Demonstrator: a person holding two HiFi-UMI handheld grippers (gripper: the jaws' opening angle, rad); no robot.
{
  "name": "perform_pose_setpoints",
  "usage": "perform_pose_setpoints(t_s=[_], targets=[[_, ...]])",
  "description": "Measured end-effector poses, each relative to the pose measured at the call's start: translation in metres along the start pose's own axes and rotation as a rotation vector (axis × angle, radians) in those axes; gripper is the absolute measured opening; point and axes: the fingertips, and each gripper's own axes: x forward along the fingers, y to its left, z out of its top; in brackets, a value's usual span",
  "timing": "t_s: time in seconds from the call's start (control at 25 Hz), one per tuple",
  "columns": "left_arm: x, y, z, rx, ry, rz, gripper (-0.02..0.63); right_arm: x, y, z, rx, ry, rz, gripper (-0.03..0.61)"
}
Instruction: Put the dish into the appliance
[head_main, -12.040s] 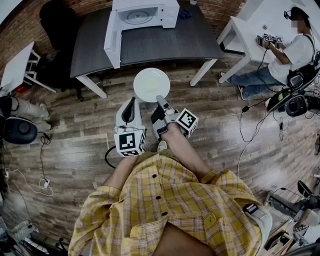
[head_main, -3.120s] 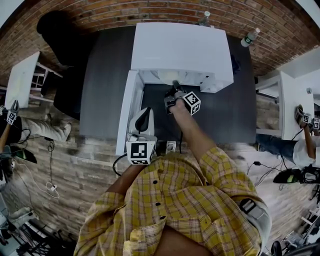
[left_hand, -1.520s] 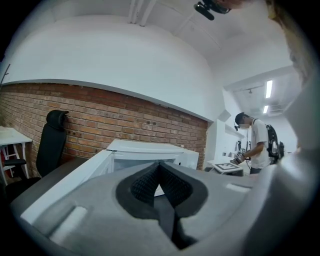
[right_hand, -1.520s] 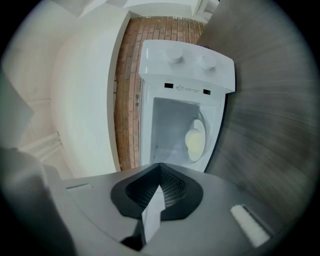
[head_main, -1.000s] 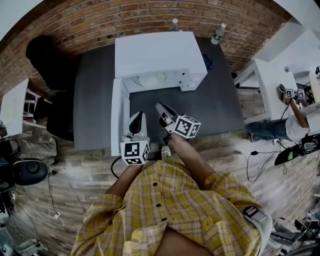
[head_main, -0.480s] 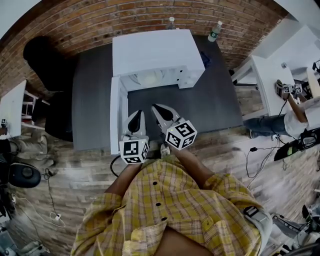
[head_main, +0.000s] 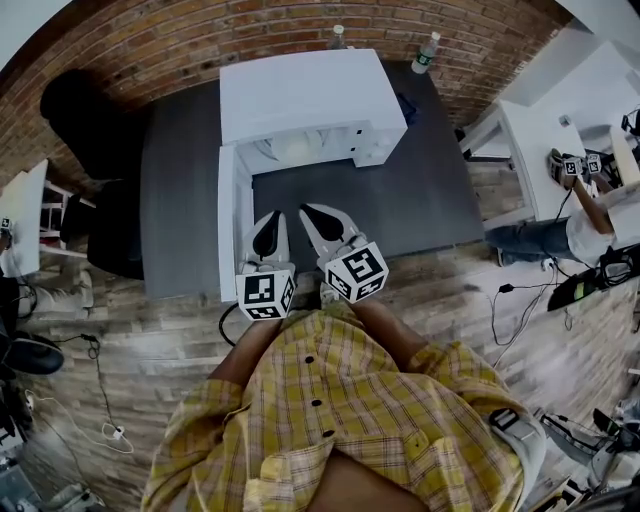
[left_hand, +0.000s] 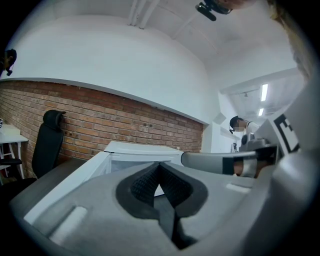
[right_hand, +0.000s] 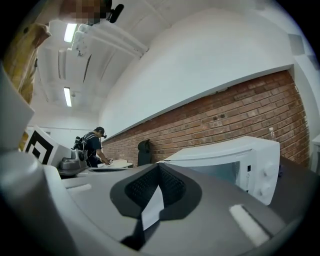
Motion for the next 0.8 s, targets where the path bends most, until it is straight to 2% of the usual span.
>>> perform_pose_setpoints(t_s=[0.24,0.8], targets=[[-0.001,-0.004,0.0,0.009,-0.003,-0.007,-0.003,-0.005,0.0,0.002,-0.038,-0.006,-0.02,0.0],[-0.003,-0.012,0.0,0.016,-0.003,-0.011,-0.003,-0.014,-0.002,-0.001,-0.046,0.001,-0.05,0.002]])
